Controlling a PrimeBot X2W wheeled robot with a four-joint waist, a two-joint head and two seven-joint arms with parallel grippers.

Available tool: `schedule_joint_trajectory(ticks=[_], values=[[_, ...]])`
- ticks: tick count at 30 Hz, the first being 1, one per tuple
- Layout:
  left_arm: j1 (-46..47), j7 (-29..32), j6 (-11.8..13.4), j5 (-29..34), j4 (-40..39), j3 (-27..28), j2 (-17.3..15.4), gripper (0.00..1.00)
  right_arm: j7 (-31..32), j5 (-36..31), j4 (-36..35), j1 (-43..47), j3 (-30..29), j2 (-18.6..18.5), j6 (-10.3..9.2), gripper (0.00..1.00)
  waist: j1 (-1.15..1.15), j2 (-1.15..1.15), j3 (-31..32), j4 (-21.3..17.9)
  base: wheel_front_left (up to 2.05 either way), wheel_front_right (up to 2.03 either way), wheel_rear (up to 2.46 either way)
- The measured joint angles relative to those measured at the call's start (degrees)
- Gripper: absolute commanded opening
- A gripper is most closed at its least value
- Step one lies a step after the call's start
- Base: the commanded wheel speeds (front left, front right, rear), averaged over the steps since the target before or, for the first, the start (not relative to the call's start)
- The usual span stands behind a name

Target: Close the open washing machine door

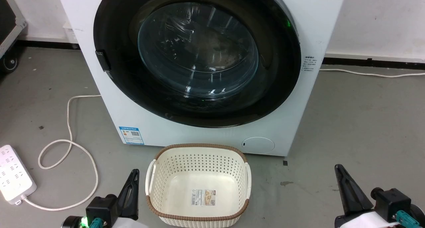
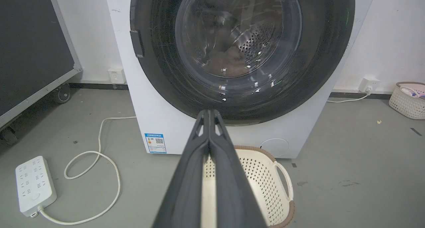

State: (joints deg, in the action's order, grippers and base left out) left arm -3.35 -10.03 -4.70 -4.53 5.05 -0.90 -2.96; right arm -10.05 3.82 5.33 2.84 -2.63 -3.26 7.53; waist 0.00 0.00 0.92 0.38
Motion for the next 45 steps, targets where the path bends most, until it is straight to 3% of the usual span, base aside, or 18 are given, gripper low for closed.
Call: schedule_joint_trajectory(ticks=[45], values=[[1.3, 5.2, 2.26, 2.03, -2.53, 0.31, 0.03, 0.0, 5.25, -1.86, -2.47, -0.9, 1.31, 0.01, 0.0, 0.0, 0.0, 0.0, -0.49, -0.21, 0.0, 0.0, 0.0]])
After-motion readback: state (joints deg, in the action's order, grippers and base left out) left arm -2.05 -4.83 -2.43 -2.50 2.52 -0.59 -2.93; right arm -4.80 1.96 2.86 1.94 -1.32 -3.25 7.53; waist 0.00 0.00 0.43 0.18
